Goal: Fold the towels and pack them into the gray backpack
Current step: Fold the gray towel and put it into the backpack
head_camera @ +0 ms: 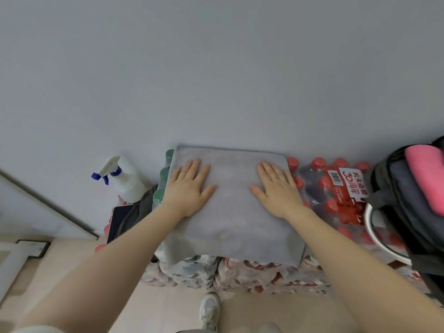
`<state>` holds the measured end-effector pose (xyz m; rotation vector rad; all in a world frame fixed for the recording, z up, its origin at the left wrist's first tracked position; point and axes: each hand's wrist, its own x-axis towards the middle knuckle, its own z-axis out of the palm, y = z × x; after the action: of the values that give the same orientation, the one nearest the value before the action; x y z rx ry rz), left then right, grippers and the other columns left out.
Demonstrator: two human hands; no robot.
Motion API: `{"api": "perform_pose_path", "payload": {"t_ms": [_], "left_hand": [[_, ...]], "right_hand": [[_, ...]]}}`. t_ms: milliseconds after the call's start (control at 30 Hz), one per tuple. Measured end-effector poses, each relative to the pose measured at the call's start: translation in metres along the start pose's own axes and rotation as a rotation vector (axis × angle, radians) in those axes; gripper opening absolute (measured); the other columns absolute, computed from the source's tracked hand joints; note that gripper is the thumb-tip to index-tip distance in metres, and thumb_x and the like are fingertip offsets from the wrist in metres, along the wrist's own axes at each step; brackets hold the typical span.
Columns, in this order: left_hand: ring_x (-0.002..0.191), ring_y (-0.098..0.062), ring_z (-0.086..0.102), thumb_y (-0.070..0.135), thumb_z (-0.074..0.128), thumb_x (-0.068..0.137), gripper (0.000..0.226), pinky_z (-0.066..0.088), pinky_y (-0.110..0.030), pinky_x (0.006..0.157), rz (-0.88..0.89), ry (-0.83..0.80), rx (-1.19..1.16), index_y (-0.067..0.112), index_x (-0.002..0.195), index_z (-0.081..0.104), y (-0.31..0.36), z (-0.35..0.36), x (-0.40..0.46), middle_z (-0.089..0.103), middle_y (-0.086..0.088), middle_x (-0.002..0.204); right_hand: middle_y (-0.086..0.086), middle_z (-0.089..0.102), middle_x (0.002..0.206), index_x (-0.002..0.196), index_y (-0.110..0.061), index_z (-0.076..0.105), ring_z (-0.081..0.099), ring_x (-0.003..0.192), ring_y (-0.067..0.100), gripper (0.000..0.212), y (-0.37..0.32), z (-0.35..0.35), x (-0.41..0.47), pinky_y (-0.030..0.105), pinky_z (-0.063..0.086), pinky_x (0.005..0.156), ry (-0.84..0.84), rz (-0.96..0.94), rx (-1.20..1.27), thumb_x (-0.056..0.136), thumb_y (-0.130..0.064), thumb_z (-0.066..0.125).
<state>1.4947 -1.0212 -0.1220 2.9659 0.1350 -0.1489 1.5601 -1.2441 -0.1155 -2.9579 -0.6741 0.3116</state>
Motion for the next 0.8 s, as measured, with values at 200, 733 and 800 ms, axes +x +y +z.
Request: {"api": "perform_pose_path", "payload": {"t_ms": [200,733,800], "left_hand": [[0.145,-0.021,0.000,0.051,0.021,0.096,0.062,0.003,-0.037,0.117,-0.189,-0.017,-0.059,0.019,0.148,0.007,-0.011,-0.005,-0.050,-0.001,-0.004,0.158],[0.103,-0.022,0.042,0.030,0.036,0.098,0.039,0.036,-0.036,0.090,-0.847,0.248,-1.250,0.012,0.131,0.042,0.026,0.035,-0.159,0.048,-0.004,0.120],[0.107,-0.026,0.046,0.033,0.036,0.098,0.041,0.038,-0.039,0.095,-0.811,0.244,-1.250,0.012,0.133,0.040,0.029,0.034,-0.157,0.048,-0.008,0.127]], "right_hand": [[0.009,-0.002,0.158,0.149,-0.012,0.008,0.001,0.146,0.025,0.058,0.036,0.001,-0.040,0.038,0.007,0.119,0.011,0.169,0.208,0.100,-0.036,0.025],[0.010,0.062,0.103,0.108,-0.002,0.056,0.054,0.089,0.019,0.023,0.007,0.037,-0.158,0.033,0.045,0.079,0.357,0.385,0.831,0.092,-0.019,0.054],[0.009,0.061,0.102,0.109,-0.002,0.056,0.053,0.088,0.018,0.024,0.008,0.043,-0.160,0.034,0.045,0.081,0.347,0.441,0.911,0.091,-0.018,0.056]]}}
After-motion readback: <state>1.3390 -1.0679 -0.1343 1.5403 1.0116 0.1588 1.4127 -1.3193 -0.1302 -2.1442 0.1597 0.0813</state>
